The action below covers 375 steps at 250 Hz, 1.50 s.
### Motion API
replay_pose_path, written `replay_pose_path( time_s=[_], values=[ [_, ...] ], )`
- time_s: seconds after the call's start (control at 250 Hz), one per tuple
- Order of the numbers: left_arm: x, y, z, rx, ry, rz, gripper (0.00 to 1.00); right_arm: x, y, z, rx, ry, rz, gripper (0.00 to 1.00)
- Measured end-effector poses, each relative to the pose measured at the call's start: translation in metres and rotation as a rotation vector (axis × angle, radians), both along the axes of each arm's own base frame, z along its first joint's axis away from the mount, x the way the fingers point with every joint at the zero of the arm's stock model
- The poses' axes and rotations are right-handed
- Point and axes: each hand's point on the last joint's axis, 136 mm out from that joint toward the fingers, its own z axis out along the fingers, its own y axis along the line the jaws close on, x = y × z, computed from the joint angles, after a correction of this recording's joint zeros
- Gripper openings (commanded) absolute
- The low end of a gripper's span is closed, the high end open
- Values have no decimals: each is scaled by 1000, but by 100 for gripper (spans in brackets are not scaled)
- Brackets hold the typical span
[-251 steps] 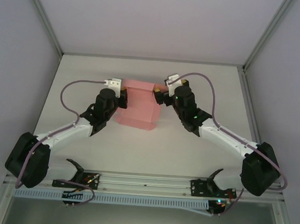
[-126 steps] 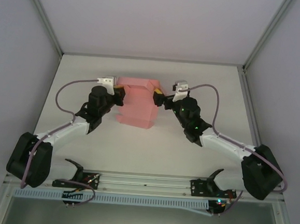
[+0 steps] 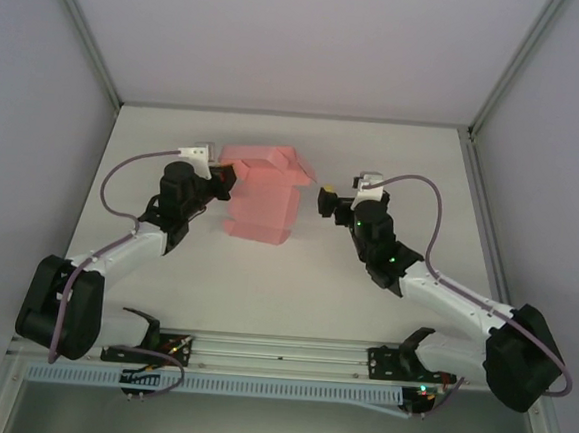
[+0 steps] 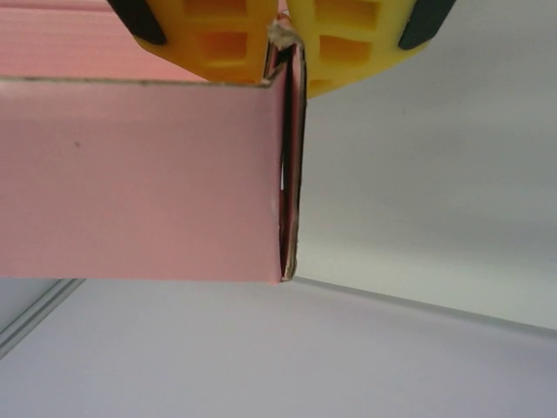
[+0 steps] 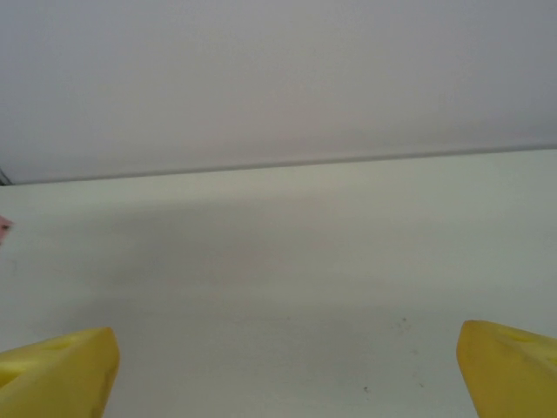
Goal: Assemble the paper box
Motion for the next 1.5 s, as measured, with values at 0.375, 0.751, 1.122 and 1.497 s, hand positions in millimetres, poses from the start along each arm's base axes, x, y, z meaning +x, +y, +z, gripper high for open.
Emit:
replay_pose_path(
  time_s=[0.375,0.751,1.122,1.497],
  values=[
    [-1,-7,-9,0,26,-38,0,7,27,9,77,-55,97,100],
    [-1,-15,-13,-39,43,-88,0,12,63,11,167,-74,255,100],
    [-2,-16,-14,-20,39,-106,0,14,53,8,26,-68,222,100],
    [4,-23,-16,9,41,-141,0,1,40,21,-122,-149,221,100]
  ],
)
